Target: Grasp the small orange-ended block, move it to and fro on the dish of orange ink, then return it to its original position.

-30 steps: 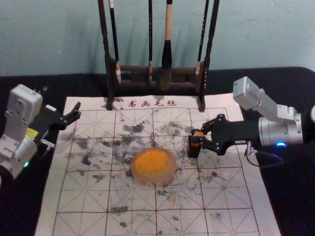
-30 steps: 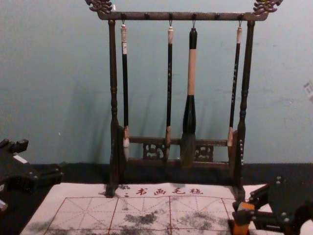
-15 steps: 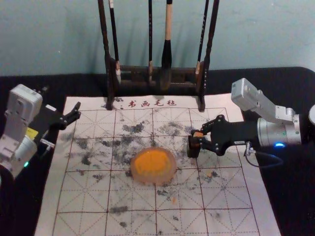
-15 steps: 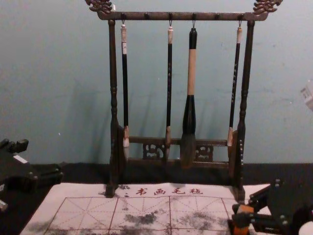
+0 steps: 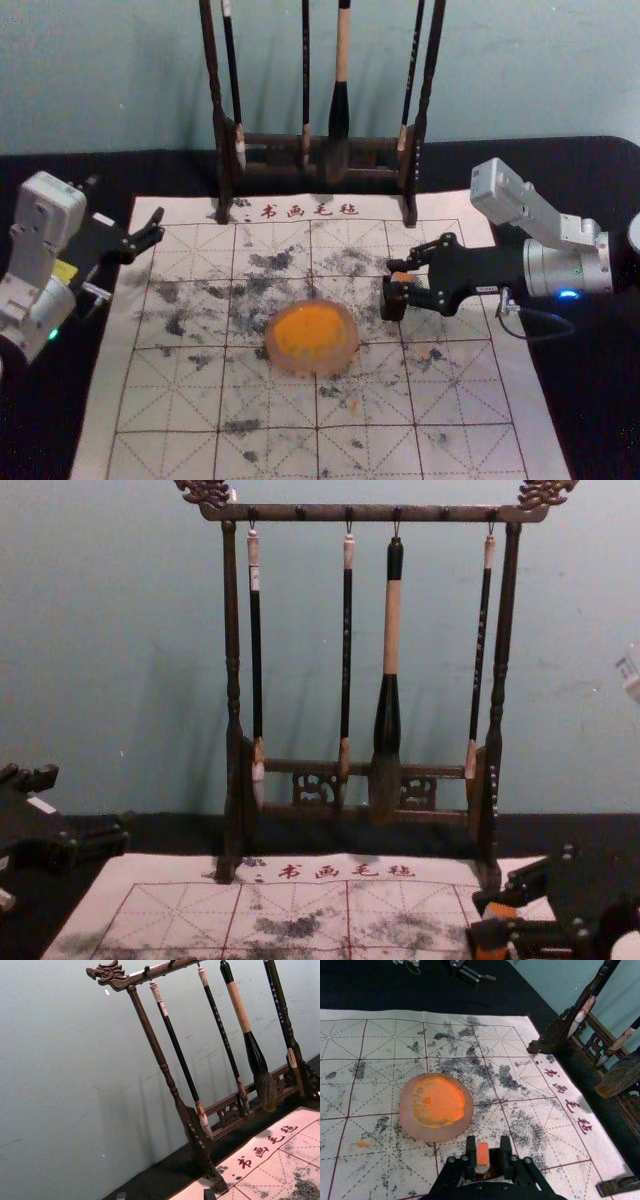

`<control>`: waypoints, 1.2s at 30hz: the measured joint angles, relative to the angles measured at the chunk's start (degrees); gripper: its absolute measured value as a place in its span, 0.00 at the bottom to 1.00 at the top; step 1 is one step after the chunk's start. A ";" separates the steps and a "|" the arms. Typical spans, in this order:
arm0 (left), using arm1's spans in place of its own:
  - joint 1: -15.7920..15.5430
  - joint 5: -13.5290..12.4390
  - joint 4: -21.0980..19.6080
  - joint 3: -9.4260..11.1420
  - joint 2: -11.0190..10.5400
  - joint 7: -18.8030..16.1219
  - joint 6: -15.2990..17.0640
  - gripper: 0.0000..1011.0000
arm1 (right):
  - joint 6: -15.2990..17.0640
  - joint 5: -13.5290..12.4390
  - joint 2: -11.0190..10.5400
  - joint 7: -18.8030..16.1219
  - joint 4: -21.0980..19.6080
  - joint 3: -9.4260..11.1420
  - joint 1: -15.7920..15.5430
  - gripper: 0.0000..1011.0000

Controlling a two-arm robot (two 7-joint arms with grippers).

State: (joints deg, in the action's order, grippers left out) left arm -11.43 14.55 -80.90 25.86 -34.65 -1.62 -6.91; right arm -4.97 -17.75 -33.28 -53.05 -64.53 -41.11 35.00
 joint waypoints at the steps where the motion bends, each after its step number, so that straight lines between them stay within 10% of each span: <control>1: 0.00 0.00 0.00 0.00 0.00 0.00 0.00 0.99 | 0.00 -0.01 -0.01 -0.01 0.00 0.00 0.00 0.30; 20: 0.00 0.00 0.00 0.00 0.00 0.00 0.00 0.99 | 0.00 -0.05 -0.04 -0.03 -0.07 0.00 0.00 0.87; 27: 0.00 0.00 0.00 0.00 0.00 0.00 0.00 0.99 | -1.72 -4.10 -0.04 -0.44 -1.61 2.65 -1.59 0.99; 36: 0.00 0.00 0.00 0.00 0.00 0.00 0.00 0.99 | -0.93 -8.37 0.00 13.89 -9.09 10.48 -9.73 0.99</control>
State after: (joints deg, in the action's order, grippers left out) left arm -11.43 14.55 -80.90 25.86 -34.65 -1.62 -6.91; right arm -5.91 -26.11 -33.28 -39.15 -73.62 -30.63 25.27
